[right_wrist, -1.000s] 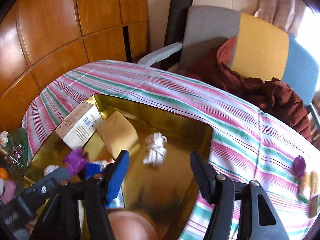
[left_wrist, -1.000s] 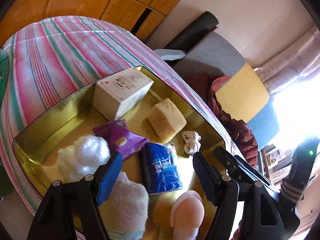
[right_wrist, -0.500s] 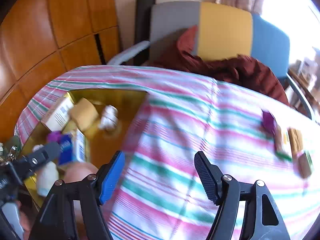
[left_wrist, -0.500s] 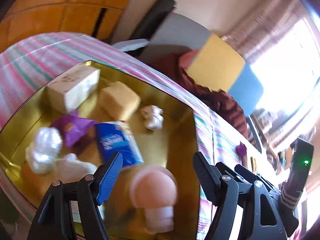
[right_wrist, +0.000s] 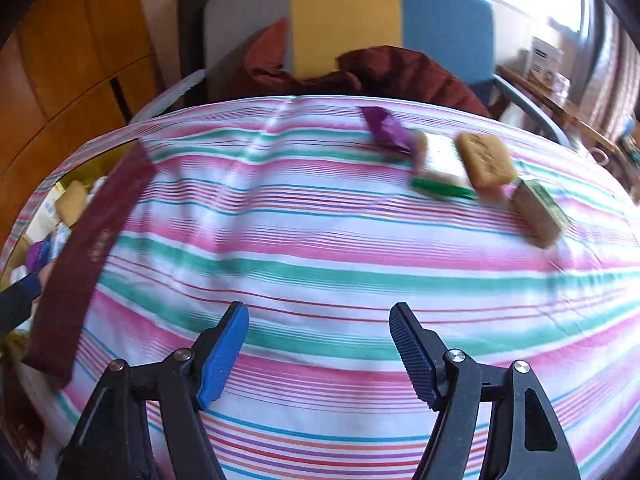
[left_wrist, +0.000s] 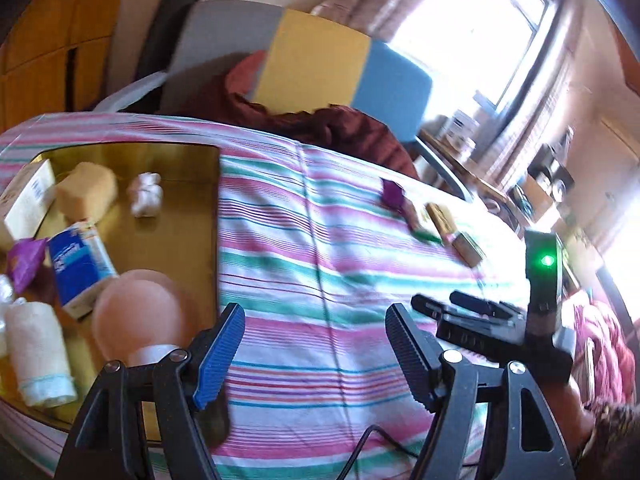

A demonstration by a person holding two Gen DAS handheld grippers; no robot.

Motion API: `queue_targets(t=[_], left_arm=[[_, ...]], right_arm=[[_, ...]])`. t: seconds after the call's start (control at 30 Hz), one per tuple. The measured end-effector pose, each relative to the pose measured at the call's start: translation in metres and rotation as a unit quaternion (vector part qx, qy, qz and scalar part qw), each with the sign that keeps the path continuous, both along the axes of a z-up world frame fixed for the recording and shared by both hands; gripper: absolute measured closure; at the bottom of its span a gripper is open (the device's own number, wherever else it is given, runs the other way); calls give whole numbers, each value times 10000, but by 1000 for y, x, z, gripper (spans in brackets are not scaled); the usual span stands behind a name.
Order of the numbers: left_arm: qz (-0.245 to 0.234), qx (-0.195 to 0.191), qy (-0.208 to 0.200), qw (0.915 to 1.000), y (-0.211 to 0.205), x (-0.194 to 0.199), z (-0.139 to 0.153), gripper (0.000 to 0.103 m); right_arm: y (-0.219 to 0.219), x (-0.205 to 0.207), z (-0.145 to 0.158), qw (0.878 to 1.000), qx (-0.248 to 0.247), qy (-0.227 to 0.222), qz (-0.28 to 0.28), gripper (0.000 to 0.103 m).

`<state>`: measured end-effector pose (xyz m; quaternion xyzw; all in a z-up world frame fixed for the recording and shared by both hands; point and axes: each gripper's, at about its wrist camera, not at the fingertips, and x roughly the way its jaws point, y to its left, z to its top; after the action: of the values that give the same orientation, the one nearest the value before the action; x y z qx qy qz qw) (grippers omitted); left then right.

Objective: Organize objects
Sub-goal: 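Move the right gripper to the green tea box and close on it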

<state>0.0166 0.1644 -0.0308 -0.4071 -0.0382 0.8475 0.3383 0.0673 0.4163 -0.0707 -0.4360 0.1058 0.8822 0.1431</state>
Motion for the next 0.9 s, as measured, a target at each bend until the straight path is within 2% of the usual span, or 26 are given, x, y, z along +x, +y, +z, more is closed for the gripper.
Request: queue_targets(t=[0.27,0.47,0.63,0.9], left_arm=[[-619,-227,361,9972,31,35,4,29],[-803,-327,262,9959,45,44,-4,29],[-912,-473,192,9945,56,49,-10,29],[-945,-695,-20,9931,72,48,-22,29]], right_arm=[[85,25,-2,9967,182,69,-783,29],[144,18,19,9915,484,265,-1176,29],[175,-4,28,9923,600,234,-1054,29],[194,-15,9,9964,478,143,-683,29]])
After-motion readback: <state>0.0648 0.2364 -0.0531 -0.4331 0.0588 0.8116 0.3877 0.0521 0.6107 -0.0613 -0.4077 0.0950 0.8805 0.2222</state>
